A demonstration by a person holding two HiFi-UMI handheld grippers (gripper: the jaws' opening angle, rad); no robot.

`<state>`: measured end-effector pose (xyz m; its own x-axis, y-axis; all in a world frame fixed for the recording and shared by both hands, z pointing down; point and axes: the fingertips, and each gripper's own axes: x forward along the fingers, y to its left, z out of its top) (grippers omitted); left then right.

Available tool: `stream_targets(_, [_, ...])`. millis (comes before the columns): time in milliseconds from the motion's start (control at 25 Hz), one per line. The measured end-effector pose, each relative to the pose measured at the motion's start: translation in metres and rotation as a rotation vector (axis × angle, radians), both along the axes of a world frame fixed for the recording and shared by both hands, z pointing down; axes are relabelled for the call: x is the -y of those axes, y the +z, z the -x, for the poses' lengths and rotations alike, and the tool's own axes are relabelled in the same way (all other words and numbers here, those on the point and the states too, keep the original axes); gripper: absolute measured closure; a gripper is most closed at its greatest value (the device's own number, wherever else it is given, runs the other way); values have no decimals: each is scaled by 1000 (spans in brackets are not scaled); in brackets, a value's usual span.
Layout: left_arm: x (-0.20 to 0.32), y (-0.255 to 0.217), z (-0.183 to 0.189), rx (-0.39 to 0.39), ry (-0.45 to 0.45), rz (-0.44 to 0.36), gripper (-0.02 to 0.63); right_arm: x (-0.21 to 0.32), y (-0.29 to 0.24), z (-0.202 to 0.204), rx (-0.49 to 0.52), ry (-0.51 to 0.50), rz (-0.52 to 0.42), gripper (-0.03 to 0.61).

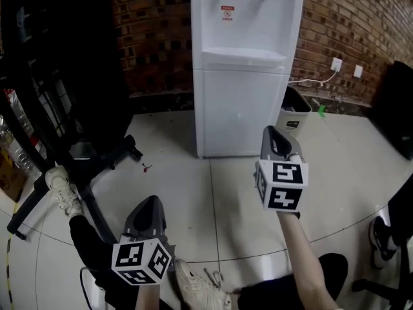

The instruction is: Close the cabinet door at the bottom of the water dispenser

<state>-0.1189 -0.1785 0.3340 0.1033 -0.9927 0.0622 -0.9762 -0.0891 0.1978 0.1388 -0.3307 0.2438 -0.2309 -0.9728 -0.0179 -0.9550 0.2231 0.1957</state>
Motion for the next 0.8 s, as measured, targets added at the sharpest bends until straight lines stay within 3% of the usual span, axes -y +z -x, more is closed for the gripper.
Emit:
stream_targets(200, [-12,-19,-2,7,-24,-75,601,-88,10,52,44,-112,-136,578])
stream_targets(400, [-26,-34,-34,74,-9,-184,601,-150,60,77,89,-180,-66,578])
stream_targets(600, [-22,-25,-60,104,44,-139,601,-160,69,94,74,-271,-52,578])
stream_targets(800, [-19,-13,-66,121,59,-111,601,-155,78,84,43,-239,-15,578])
